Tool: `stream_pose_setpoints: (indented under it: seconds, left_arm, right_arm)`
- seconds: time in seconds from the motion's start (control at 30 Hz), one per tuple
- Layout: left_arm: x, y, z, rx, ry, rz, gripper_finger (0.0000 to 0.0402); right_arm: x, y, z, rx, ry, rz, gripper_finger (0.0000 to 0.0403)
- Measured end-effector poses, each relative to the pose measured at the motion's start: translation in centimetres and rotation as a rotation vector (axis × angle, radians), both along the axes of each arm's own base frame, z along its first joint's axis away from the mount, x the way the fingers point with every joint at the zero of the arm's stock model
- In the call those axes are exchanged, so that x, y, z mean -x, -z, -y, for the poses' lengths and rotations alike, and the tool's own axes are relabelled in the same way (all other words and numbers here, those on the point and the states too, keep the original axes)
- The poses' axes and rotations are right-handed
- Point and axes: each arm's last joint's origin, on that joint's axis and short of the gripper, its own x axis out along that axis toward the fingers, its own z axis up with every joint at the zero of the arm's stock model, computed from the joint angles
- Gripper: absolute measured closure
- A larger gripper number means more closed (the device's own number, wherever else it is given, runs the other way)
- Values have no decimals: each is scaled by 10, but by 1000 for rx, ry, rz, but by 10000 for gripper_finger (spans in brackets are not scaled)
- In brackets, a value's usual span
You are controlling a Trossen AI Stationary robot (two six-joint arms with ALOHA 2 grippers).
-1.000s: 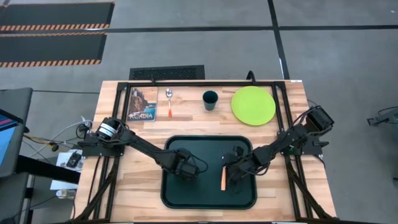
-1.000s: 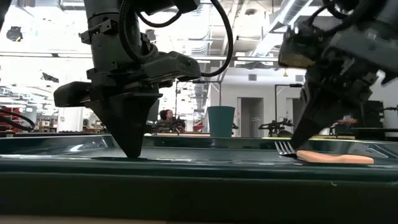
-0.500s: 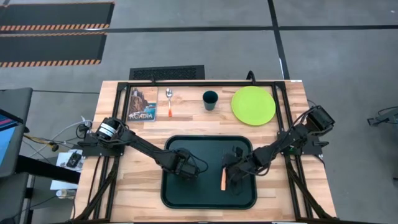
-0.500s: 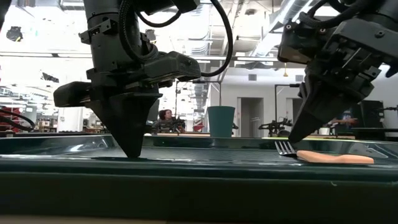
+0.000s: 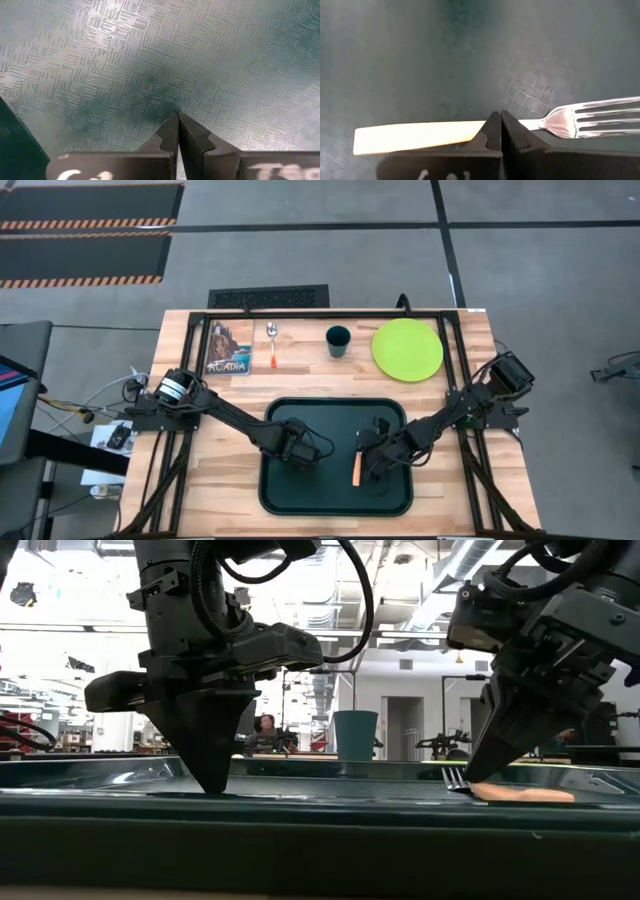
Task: Pick and place plate/cup/fork/spoon on tray
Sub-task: Put the orange fork on the right of the black serving tray
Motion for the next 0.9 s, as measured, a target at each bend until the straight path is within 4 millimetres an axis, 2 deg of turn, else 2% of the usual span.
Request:
stream_pose_setpoints:
  seconds: [0.53, 0.9]
  left_arm:
    - [0, 0, 0, -2, 0, 2, 402]
    - [0, 0, 1, -8, 6, 4, 402]
  right_arm:
    - [12, 2, -13, 20, -50, -43, 395]
    - [19, 5, -10, 64, -58, -116, 394]
